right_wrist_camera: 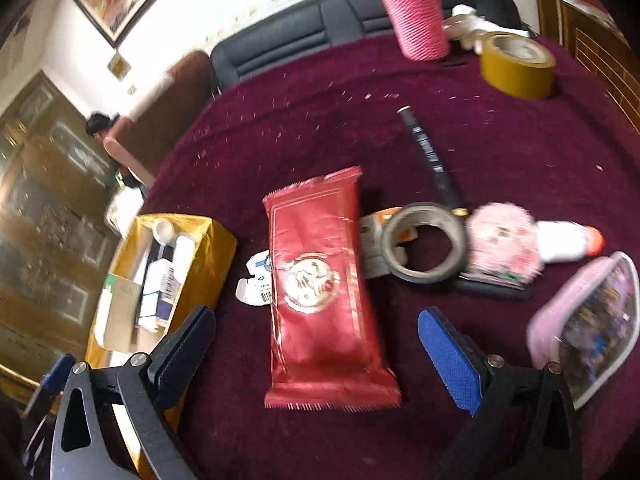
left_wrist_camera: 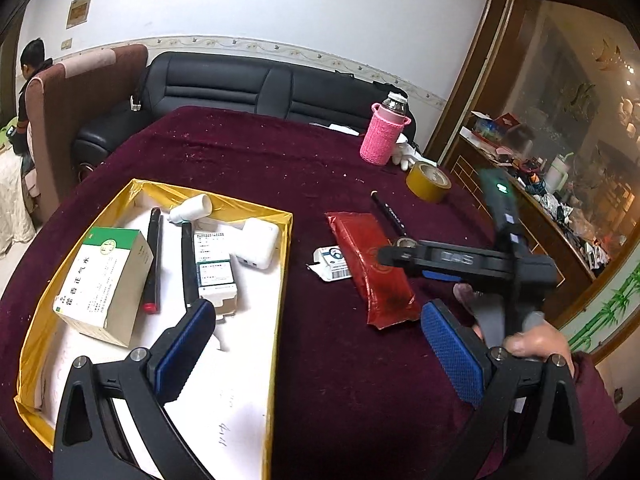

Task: Organize objects
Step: 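Move both grippers back toward the cluttered objects on the table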

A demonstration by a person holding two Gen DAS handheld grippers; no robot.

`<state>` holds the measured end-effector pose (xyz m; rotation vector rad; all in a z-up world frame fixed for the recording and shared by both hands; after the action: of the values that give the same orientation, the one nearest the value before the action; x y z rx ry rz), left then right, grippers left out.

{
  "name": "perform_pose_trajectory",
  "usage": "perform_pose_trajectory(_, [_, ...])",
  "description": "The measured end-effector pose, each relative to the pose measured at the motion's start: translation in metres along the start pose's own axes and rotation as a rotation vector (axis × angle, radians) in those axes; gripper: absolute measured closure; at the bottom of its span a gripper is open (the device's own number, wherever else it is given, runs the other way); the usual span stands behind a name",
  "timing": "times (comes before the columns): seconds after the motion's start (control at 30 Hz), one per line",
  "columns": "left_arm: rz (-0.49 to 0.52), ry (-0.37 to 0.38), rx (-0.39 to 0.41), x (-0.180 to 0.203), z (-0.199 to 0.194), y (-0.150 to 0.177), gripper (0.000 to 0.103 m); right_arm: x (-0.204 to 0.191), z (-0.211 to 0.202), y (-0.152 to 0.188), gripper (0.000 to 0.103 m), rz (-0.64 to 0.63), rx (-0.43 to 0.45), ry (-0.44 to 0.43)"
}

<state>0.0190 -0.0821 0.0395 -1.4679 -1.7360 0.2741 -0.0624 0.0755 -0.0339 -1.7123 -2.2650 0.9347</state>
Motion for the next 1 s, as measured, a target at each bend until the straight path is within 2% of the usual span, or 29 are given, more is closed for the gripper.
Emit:
perform_pose_trajectory(0.13, [0.03,-0.005,-0.005,-0.001,0.003,0.001,0.001,-0.007,0.018,-0.009,0.002,-0.049,-0.035,0.086])
perform_pose_trajectory(0.2, [0.038,-0.003,-0.014,-0.001,0.005,0.003,0.001,-0.008,0.027,-0.015,0.01,-0.073,-0.056,0.151])
perform_pose_trajectory(0.27, [0.043,-0.002,-0.019,0.0,0.007,0.003,0.001,-0.007,0.041,-0.013,0.041,-0.083,-0.115,0.177])
perform_pose_trajectory(0.3, [0.047,-0.002,-0.021,0.0,0.007,0.003,0.001,-0.006,0.044,-0.011,0.041,-0.085,-0.133,0.19])
perform_pose_trajectory(0.43, [0.088,-0.023,-0.026,0.004,0.011,-0.001,0.001,-0.002,0.034,-0.005,0.051,-0.067,-0.108,0.176])
perform_pose_trajectory(0.57, [0.196,-0.059,-0.041,0.019,0.026,-0.007,0.001,0.008,0.009,0.026,0.053,-0.045,-0.112,0.143])
perform_pose_trajectory(0.7, [0.398,-0.074,-0.056,0.054,0.059,-0.006,0.001,0.019,-0.023,0.074,0.053,0.009,-0.098,0.071])
perform_pose_trajectory(0.8, [0.559,-0.087,-0.069,0.082,0.095,-0.005,0.001,0.03,-0.045,0.099,0.053,0.058,-0.064,0.071])
perform_pose_trajectory(0.93, [0.685,-0.131,-0.183,0.096,0.156,0.003,0.001,0.037,-0.06,0.117,0.052,0.082,-0.036,0.058])
perform_pose_trajectory(1.0, [0.749,-0.203,-0.209,0.092,0.184,0.006,0.004,0.038,-0.065,0.121,0.052,0.079,-0.032,0.054])
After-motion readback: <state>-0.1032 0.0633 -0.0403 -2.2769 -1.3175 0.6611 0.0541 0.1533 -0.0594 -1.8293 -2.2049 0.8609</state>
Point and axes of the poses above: each gripper's, at about its wrist camera, not at the fingertips, and z roughly the way its jaws point, x to its right, y to its underside, the point moved 10 cm from there along z, roughly the way its jaws point, and after that the axes turned 15 degrees about -z, right-handed, at the moved point
